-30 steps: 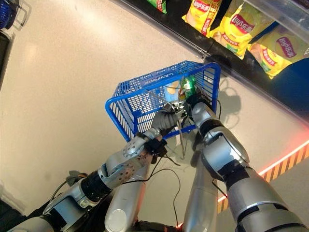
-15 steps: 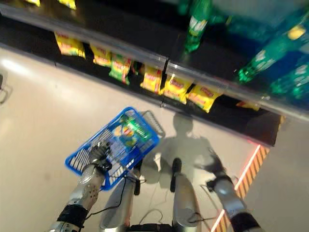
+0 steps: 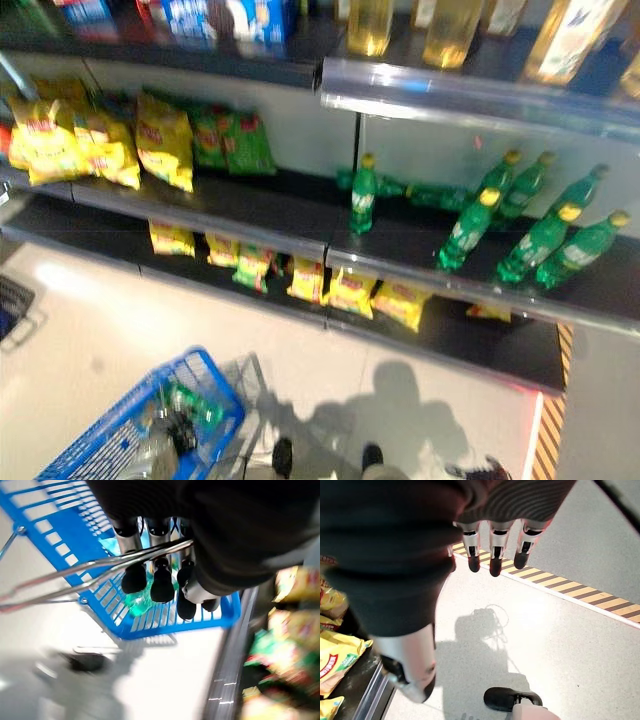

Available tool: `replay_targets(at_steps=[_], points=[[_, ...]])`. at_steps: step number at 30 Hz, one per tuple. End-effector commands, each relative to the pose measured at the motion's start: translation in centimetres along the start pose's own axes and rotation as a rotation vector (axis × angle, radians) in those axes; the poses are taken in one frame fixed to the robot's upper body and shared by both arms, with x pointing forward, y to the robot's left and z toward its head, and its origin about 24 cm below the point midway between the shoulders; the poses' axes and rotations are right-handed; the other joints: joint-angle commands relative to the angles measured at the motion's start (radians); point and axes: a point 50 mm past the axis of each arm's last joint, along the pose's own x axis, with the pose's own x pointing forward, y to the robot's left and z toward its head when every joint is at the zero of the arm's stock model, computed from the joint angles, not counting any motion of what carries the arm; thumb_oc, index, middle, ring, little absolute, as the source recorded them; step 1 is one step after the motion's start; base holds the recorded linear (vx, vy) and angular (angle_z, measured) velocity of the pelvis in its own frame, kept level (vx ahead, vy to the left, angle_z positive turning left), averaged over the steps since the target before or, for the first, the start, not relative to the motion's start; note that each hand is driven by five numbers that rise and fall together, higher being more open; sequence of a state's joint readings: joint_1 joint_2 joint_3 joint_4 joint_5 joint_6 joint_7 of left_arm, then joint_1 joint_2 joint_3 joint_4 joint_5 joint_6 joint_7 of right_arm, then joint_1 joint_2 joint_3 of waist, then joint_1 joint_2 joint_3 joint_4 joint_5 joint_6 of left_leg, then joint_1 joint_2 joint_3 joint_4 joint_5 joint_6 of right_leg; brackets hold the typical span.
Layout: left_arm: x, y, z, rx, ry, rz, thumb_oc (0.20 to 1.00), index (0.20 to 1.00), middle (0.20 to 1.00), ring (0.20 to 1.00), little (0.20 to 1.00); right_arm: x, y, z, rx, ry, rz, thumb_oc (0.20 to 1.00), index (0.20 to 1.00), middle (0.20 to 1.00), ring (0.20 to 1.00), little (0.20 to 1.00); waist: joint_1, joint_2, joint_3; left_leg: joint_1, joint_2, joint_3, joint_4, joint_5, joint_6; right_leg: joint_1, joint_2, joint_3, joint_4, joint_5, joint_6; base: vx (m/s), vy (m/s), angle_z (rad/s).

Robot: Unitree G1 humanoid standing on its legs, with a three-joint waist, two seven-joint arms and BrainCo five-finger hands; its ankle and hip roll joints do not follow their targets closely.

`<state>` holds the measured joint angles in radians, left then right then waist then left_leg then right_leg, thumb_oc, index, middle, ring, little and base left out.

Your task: Pick up the snacks into the basket

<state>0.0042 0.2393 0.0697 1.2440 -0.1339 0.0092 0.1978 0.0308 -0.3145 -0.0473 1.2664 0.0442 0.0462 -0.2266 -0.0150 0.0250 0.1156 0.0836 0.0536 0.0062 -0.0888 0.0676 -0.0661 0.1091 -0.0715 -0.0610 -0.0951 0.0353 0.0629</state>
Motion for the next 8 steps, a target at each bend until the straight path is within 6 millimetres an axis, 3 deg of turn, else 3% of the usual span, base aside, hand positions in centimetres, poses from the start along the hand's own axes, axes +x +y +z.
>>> replay_targets(at_steps=[1,8], points=[[-0.2,0.3,-1.8,0.087,0.056,0.018,0.2,0.2,0.2,0.2,0.2,0.2,-0.5,1.2,0.063,-0.01,-0.029,1.0,1.0,1.0,1.0,1.0,0.007,-0.024,-0.02,-0.005,-0.03,-0.007,0.013,-0.055,0.032,-0.062,-0.042,0.005,0.03,0.004,0.078,0.07,-0.004,-0.14],[-0.1,-0.1,-0.7,0.078,0.005,-0.007,0.2,0.2,0.2,0.2,0.2,0.1,0.4,2.2,0.1,-0.026,0.003,1.0,1.0,1.0,1.0,1.0,0.005,-0.022,-0.039,0.018,-0.028,0.004,0.013,-0.066,0.035,-0.04,-0.04,0.016,0.023,0.0,0.077,0.04,-0.005,-0.09]])
